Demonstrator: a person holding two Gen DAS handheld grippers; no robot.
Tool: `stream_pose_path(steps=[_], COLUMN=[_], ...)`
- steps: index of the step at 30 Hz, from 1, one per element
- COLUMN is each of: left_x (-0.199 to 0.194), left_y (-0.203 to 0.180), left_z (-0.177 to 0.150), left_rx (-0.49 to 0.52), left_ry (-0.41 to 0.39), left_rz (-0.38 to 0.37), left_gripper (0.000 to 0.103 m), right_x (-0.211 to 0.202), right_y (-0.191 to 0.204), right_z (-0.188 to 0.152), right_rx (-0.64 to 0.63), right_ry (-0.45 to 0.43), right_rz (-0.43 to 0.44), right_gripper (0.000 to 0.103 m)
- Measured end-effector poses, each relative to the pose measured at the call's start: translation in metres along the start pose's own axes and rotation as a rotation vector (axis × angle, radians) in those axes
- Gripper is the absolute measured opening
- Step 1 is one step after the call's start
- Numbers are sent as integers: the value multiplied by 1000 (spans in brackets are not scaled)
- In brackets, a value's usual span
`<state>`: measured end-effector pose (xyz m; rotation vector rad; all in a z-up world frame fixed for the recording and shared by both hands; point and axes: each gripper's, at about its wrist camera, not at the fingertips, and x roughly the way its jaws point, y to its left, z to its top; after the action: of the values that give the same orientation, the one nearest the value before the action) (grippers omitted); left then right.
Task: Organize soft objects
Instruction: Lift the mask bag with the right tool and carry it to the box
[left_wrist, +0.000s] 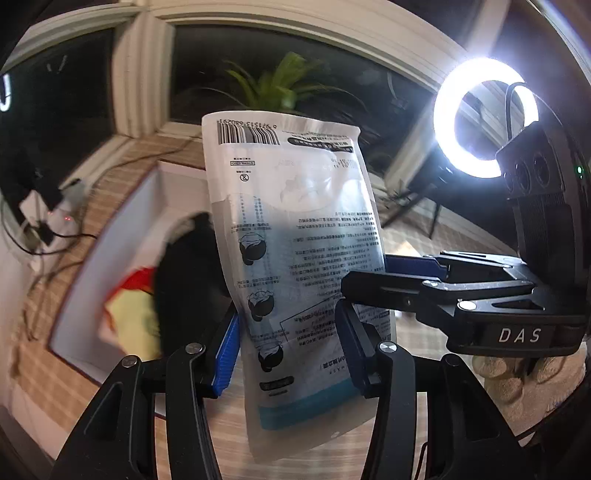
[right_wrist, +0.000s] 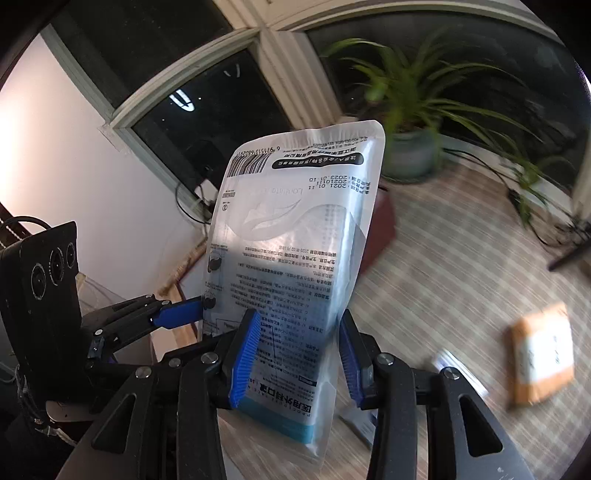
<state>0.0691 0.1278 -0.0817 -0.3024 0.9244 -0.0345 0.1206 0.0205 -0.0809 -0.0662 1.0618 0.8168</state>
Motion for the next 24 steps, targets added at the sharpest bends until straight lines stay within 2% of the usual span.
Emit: stream_pose_path(steps=[7, 12, 17, 24], left_x=[-8, -5, 10, 32], left_y=[56, 92, 115, 128], left_z=[25, 36, 40, 42], left_rx=[-8, -23, -42, -42], left_ry=[-1, 16, 47, 92], left_rz=[29, 21, 4, -5], left_gripper=[48, 48, 48, 48], right_x=[40, 69, 92, 119], right_y=[40, 57, 60, 51], right_z=[42, 64, 75, 79], right_rx=[2, 26, 53, 87], right_ry=[-3, 8, 19, 48], right_rz=[46, 66, 61, 34], right_gripper=[39, 38, 38, 38])
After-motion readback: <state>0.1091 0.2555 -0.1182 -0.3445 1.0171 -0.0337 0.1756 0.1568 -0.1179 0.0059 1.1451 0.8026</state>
